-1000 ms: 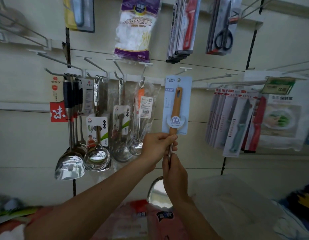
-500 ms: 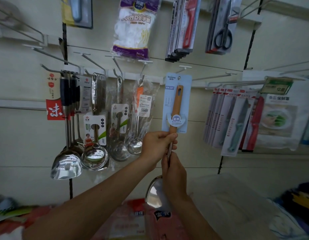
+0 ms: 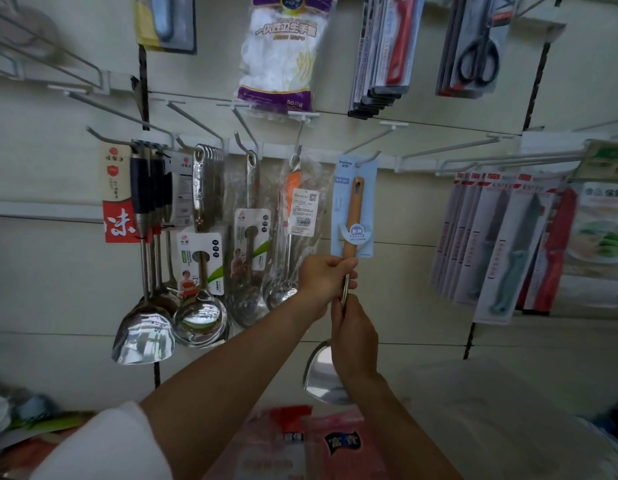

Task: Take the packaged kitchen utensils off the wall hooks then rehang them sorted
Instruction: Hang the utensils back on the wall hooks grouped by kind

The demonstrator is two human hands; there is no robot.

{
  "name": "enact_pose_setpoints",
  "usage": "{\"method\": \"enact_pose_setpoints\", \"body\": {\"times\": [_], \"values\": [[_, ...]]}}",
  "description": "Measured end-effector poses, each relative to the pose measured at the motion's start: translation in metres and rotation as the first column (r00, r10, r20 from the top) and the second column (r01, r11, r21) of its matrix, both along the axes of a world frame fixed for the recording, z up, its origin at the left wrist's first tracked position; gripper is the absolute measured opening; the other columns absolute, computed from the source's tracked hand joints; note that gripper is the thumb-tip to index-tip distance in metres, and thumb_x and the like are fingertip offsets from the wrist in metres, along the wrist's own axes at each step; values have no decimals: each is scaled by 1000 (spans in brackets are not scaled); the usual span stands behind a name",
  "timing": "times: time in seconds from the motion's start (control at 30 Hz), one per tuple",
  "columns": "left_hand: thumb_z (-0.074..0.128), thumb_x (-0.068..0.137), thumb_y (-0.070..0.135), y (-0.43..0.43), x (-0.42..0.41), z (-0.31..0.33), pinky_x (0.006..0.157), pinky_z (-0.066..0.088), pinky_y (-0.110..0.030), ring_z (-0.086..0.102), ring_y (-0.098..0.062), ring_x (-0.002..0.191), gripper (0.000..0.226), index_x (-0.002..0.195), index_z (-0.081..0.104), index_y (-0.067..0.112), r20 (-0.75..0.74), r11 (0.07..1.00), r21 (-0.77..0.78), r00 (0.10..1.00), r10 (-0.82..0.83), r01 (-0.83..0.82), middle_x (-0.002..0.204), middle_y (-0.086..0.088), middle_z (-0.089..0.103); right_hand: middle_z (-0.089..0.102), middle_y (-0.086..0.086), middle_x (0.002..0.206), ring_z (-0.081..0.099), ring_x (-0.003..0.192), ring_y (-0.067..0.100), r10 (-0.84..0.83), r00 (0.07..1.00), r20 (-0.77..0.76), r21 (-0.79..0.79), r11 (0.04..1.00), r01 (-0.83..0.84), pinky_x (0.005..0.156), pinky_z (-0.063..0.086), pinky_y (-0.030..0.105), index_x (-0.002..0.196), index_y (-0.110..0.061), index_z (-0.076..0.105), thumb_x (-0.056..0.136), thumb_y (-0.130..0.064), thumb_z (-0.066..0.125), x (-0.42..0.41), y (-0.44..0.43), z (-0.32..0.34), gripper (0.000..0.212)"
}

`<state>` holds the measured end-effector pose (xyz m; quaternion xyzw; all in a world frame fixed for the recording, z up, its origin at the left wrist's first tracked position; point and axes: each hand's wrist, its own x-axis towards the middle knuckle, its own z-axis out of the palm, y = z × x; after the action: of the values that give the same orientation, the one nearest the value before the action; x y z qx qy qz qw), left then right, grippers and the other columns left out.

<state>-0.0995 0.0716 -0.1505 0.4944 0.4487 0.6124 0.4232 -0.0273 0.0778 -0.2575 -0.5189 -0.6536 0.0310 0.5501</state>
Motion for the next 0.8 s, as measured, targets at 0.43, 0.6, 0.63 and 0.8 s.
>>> {"method": "enact_pose_setpoints", "body": {"times": [0.43, 0.6, 0.63, 0.8], "values": [[71, 87, 12, 29, 11, -11, 62, 55, -26, 65, -21, 68, 7, 84, 72, 5, 11, 997, 11, 997, 78, -78, 74, -8, 68, 62, 6, 80, 62, 75, 28, -25, 999, 26, -57, 998, 26, 66, 49, 41, 92, -9, 53, 104, -37, 41, 7, 34, -4, 33], [76, 83, 20, 14, 3, -14, 90, 54, -34, 67, -21, 97, 34, 112, 71, 5, -61, 995, -24, 994, 95, -96, 104, -9, 72, 64, 2, 96, 64, 88, 24, -24, 1000, 17, -113, 993, 26, 71, 46, 35, 113, -13, 58, 102, -34, 50, 10, 21, -4, 25], [77, 83, 22, 7, 0, -12, 95, 52, -34, 65, -22, 105, 42, 120, 67, 4, -71, 996, -22, 994, 88, -90, 112, -9, 70, 64, 1, 103, 64, 93, 23, -24, 1000, 11, -105, 994, 25, 75, 49, 36, 120, -14, 58, 101, -34, 52, 11, 17, -4, 27], [75, 86, 22, -42, -32, 9, 92, 46, -23, 60, -13, 104, 52, 130, 59, 2, -155, 993, 80, 983, 100, -88, 120, -6, 65, 60, 2, 120, 60, 108, 22, -23, 999, 25, -50, 998, 24, 86, 51, 38, 130, -14, 55, 98, -34, 56, 3, -17, 10, 38]]}}
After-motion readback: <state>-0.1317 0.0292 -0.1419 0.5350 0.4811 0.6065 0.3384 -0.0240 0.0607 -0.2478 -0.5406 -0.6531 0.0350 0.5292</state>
